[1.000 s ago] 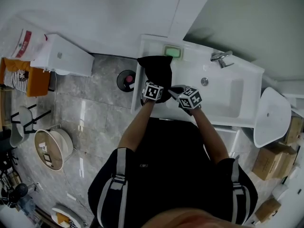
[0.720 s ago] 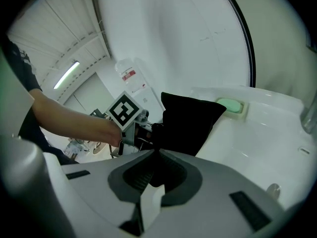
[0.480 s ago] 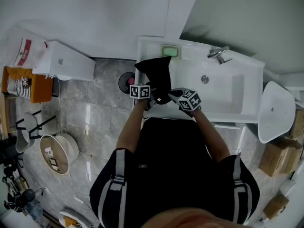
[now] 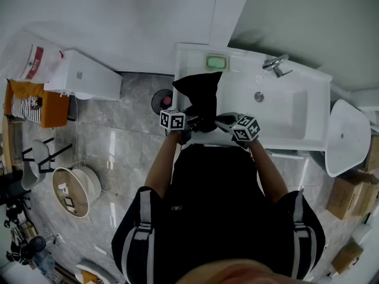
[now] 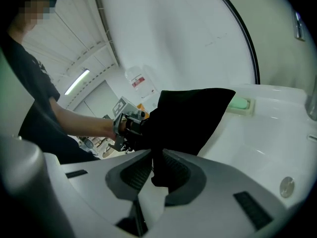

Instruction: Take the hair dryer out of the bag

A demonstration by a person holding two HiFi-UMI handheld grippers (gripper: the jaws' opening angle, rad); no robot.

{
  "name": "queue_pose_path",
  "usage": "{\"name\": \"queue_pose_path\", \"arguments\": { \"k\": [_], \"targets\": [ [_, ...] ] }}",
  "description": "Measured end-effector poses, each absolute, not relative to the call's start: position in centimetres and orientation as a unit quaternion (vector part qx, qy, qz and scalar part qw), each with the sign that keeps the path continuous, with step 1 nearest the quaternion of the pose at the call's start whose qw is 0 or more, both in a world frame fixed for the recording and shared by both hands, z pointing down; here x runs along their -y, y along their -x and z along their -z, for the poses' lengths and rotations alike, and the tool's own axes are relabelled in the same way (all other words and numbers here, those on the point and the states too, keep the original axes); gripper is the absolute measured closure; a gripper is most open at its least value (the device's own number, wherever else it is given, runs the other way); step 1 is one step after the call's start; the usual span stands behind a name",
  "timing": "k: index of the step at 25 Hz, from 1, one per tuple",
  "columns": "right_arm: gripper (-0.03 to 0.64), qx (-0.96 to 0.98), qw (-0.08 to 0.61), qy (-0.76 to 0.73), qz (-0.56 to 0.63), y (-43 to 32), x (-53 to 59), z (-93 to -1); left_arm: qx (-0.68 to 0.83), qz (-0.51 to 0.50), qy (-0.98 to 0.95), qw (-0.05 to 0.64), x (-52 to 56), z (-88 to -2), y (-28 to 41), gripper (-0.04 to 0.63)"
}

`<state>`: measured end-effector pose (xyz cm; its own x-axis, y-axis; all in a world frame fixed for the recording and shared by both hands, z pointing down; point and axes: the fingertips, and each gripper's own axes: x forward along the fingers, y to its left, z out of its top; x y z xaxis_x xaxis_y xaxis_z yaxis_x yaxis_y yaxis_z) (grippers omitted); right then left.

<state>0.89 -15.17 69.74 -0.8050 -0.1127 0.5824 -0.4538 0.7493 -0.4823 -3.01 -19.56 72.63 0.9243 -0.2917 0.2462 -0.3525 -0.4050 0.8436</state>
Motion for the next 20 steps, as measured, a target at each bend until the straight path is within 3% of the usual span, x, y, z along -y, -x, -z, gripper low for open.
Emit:
{"name": "queue_pose_path", "arguments": {
  "k": [4, 9, 13, 20],
  "targets": [
    [0.435, 0.899, 0.247, -0.158, -0.326, -2.1, 14.5, -68.7, 0.175, -0.014, -0.849, 0.498, 18.0, -71.2, 3.8, 0.410],
    [0.439, 0.891, 0.219, -0.227, -0.328, -5.3, 16.4, -68.0, 0.162, -0.003, -0.858, 0.488, 16.7, -69.5, 5.6, 0.409],
    [0.453, 0.890, 0.271, -0.275, -0.242, -6.4, 18.4, -67.5, 0.144, -0.018, -0.870, 0.472, 15.1, -68.3, 6.9, 0.408],
    [0.451, 0.888, 0.388, -0.232, -0.081, -4.3, 20.6, -64.0, 0.119, -0.040, -0.879, 0.460, 12.2, -67.7, 6.0, 0.408]
  ]
}}
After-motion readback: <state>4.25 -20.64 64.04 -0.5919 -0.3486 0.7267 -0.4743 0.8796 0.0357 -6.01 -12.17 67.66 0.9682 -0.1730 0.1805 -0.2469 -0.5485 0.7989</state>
